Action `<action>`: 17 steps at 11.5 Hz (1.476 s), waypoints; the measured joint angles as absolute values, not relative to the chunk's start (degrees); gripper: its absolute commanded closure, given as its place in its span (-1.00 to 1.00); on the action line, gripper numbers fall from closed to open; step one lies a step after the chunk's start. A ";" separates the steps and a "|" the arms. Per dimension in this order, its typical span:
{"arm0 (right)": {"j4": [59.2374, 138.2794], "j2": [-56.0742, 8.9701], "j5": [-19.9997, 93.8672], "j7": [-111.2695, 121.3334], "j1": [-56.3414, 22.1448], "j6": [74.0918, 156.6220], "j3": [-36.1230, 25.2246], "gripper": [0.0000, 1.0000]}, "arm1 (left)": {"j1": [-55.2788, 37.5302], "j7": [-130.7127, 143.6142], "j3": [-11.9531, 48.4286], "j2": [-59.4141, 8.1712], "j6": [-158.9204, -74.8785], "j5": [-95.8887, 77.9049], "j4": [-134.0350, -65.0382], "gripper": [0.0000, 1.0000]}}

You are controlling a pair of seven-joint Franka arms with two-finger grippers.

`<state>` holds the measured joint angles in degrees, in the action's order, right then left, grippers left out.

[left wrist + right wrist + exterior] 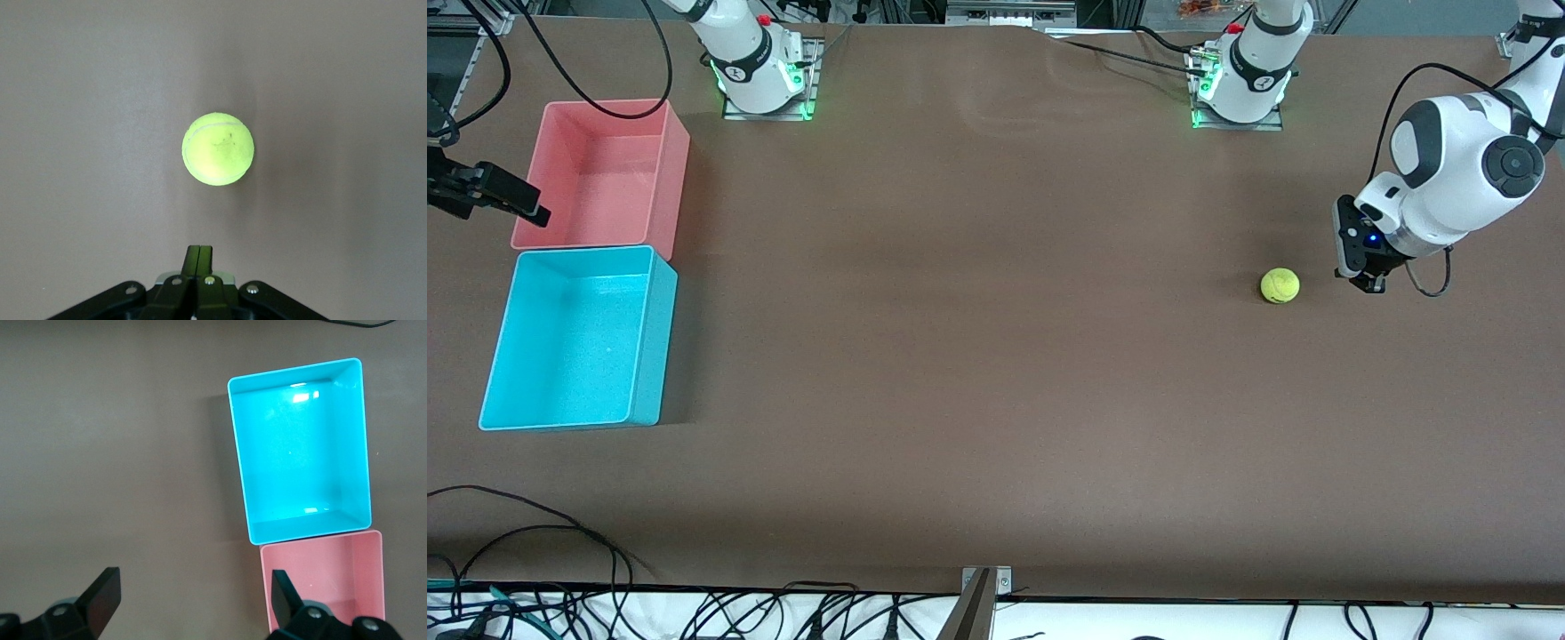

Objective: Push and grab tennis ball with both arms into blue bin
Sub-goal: 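Lower the left gripper beside the tennis ball, then push the tennis ball with the left gripper toward the bins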

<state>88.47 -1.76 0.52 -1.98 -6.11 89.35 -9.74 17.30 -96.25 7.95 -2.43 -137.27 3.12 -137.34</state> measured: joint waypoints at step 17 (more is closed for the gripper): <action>88.47 -1.79 0.52 -1.98 -6.07 89.37 -9.77 -1.00 | 23.82 -94.08 14.44 -15.16 -156.54 8.70 -141.24 1.00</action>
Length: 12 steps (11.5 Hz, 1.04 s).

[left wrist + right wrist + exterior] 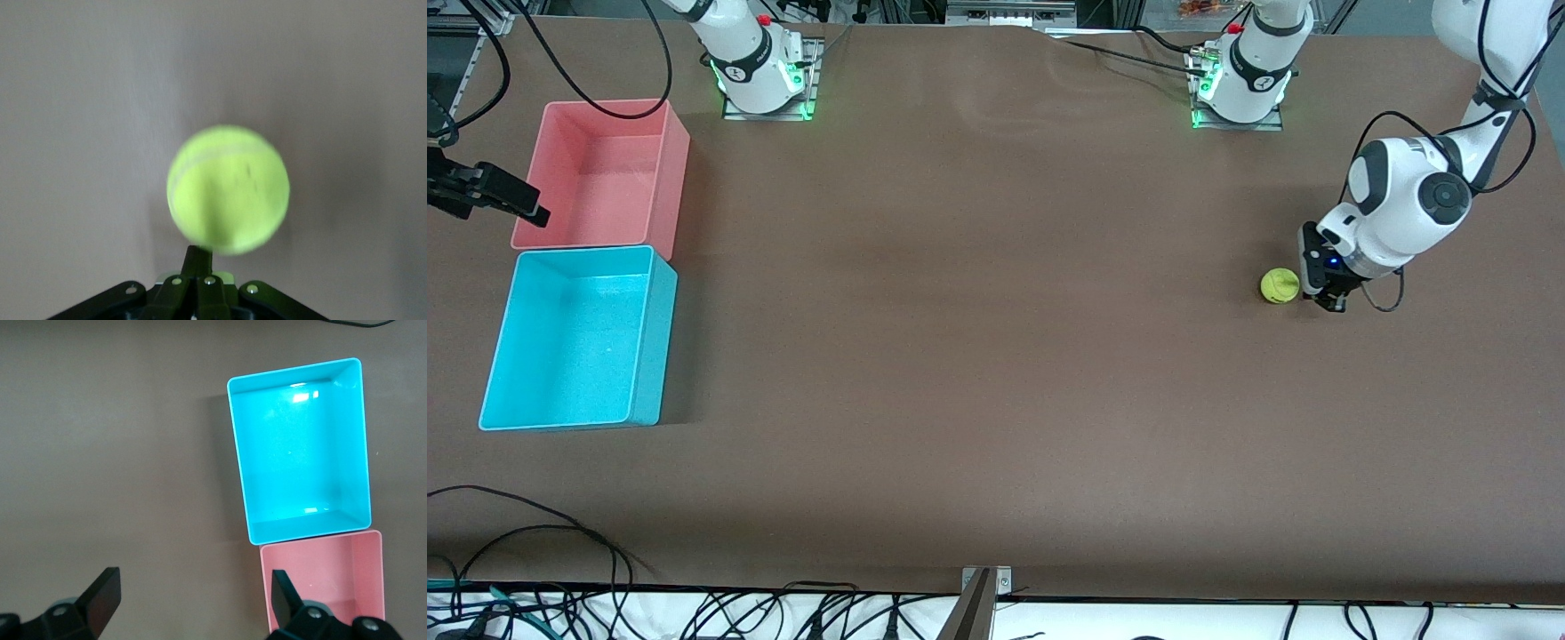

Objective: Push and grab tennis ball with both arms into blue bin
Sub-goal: 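Push the tennis ball with the left gripper toward the bins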

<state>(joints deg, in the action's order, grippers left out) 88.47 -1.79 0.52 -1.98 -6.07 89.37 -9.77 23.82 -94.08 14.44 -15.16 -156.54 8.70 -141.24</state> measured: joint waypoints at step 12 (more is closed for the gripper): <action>88.47 -1.81 0.52 -1.98 -6.14 89.64 -9.72 -1.00 | 35.06 -68.08 32.51 -11.47 -145.67 16.80 -138.91 1.00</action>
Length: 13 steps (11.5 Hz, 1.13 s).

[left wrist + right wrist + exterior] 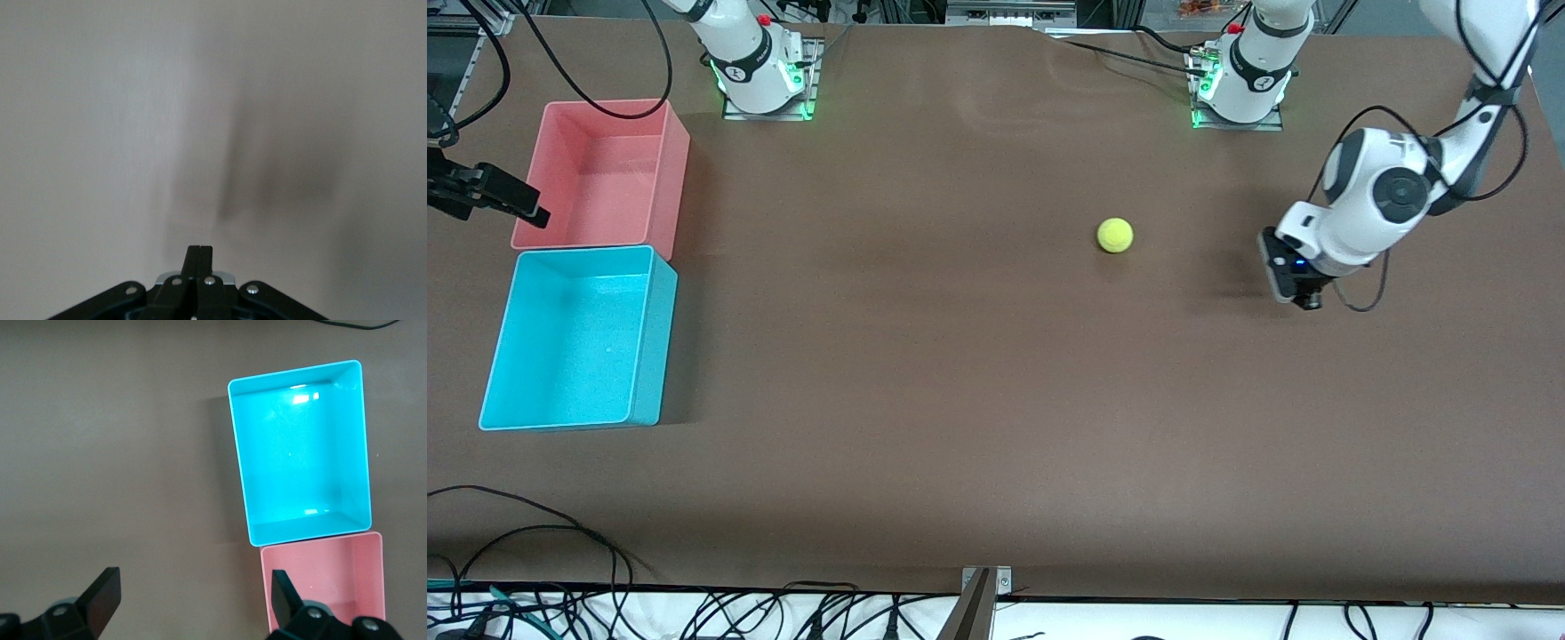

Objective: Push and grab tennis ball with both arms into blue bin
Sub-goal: 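Push the tennis ball with the left gripper toward the bins, then move the right gripper over the rolling ball while the left gripper withdraws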

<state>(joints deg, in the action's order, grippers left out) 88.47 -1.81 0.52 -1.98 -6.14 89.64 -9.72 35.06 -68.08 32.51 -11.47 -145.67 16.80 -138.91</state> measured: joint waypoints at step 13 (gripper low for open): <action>97.38 -8.80 0.54 -3.59 -22.69 85.59 -4.81 -1.00 | 47.68 -25.35 37.51 -6.95 -114.82 13.83 -119.33 -0.15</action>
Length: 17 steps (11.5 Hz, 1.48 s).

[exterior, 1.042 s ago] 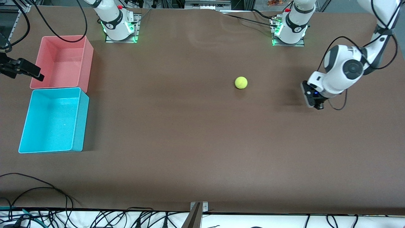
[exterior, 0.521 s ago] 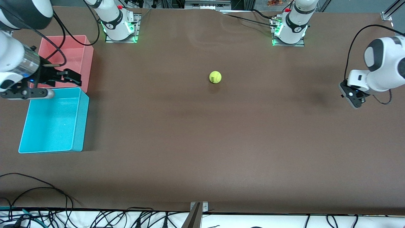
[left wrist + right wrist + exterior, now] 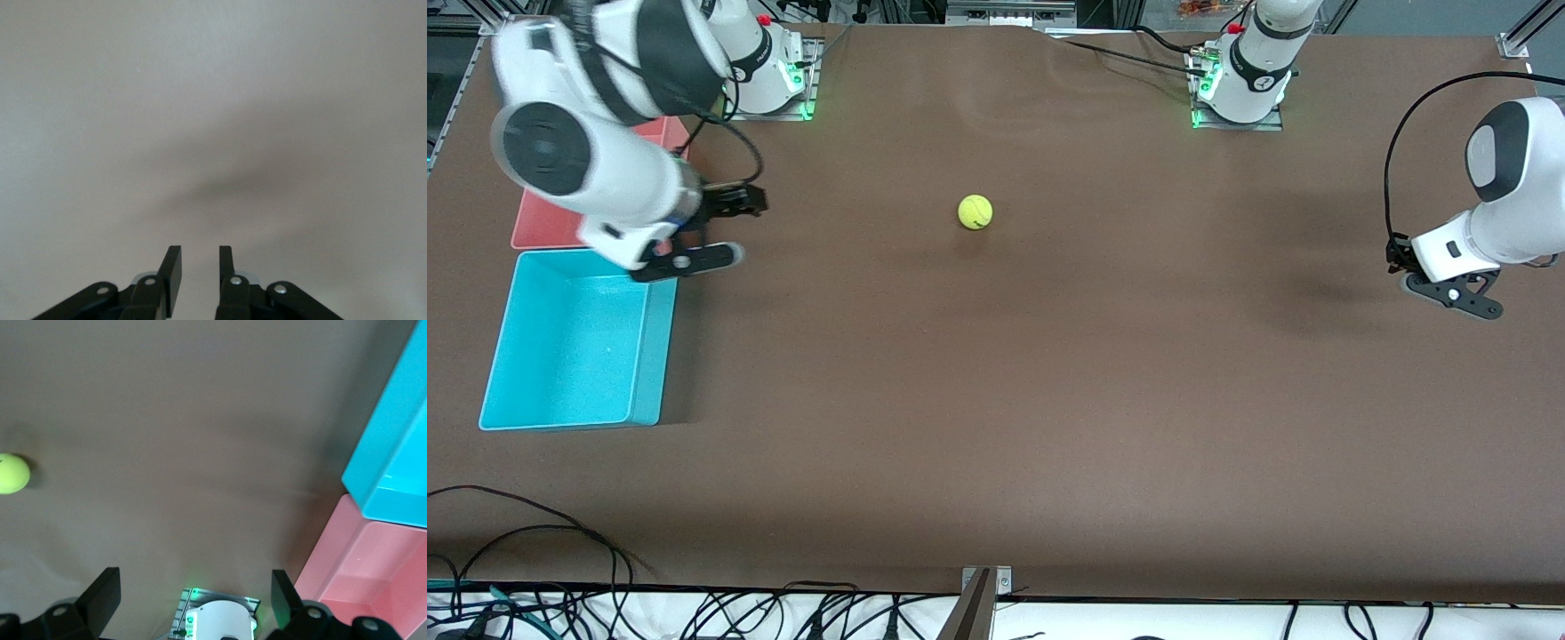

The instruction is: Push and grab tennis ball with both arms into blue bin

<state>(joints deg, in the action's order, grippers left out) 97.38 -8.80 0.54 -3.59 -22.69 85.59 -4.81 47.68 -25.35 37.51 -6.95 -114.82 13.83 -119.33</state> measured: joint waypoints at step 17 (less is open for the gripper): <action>119.58 -21.33 3.96 -19.73 -46.59 124.85 -4.08 -1.00 | 31.22 -8.16 34.12 -6.71 -107.37 7.34 -108.04 -1.00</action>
<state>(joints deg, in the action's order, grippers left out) 119.58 -21.33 3.96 -19.73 -46.59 124.85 -4.08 31.22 -8.16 34.12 -6.71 -107.37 7.34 -108.04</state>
